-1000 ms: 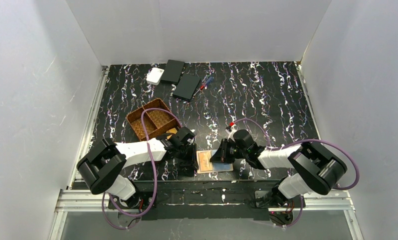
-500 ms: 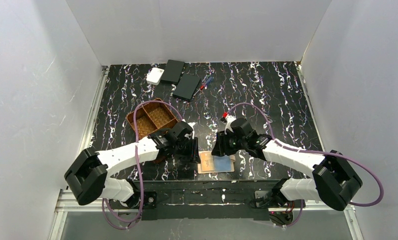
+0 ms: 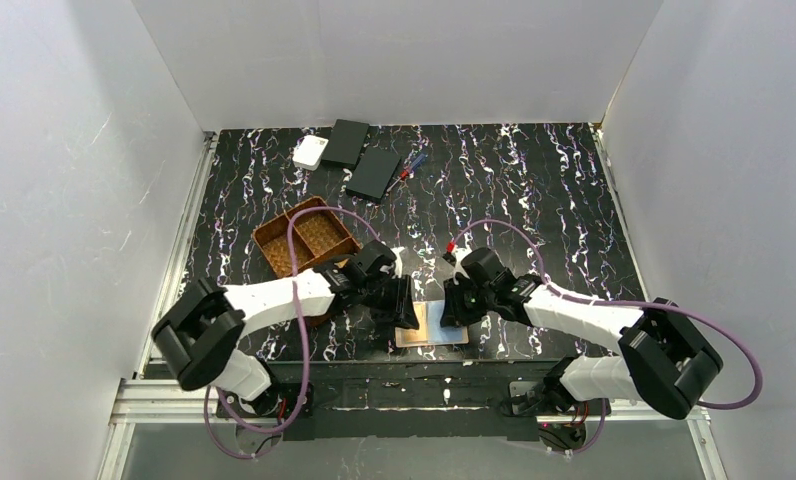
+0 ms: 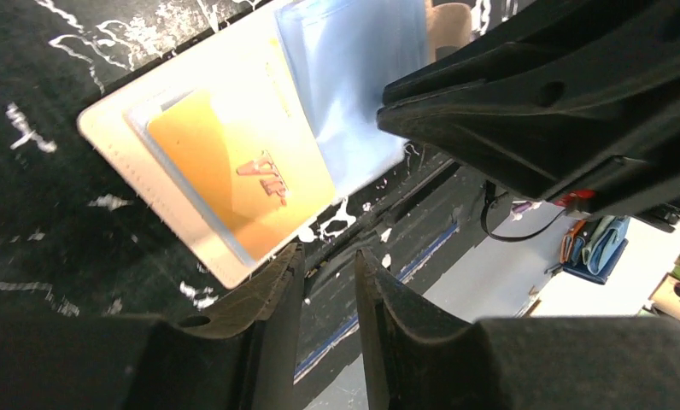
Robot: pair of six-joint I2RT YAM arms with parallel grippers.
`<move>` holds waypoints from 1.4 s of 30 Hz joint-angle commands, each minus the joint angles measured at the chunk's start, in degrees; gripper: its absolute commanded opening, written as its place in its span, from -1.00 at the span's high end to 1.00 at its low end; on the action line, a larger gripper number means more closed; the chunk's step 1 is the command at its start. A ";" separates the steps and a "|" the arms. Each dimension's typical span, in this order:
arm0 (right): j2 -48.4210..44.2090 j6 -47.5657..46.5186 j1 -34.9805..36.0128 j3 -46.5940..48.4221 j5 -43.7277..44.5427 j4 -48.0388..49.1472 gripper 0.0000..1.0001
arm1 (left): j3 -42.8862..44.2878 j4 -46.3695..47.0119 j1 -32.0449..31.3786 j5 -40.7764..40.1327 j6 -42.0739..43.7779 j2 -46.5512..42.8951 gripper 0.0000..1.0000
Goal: Put the credit cards into the card holder
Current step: Pick up the credit card from the storage box.
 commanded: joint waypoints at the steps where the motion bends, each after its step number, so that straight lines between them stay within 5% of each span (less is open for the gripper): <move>1: 1.07 -2.60 -0.82 0.12 5.80 -2.78 0.60 | -0.11 5.92 -0.62 5.05 -2.33 3.85 0.48; 10: 0.71 -2.38 -0.79 5.84 19.67 -12.57 0.57 | -0.53 6.29 -0.60 4.41 -2.07 6.26 0.50; 18: -2.04 -1.84 -0.54 6.86 2.82 -4.72 0.08 | 0.25 7.28 -0.63 4.72 -2.24 9.05 0.52; 27: 2.53 1.46 -0.55 4.06 -2.46 4.59 0.23 | 0.09 2.21 -0.58 2.64 -1.30 2.09 0.48; 32: 0.80 0.58 -0.52 2.50 -3.07 3.76 0.20 | 4.00 -7.97 0.87 0.34 1.69 -9.58 0.13; 36: -2.29 -0.71 -0.52 2.58 -3.80 3.58 0.03 | 6.99 -18.77 8.62 -3.32 5.17 -19.31 -0.23; 38: -2.52 -1.33 -0.55 3.82 -2.86 1.98 -0.05 | 7.59 -22.98 13.85 -4.31 5.87 -22.82 -0.90; 42: -0.21 -2.58 -0.61 6.93 -2.49 0.17 -0.08 | 6.29 -27.07 21.57 -11.14 3.27 -27.45 -0.97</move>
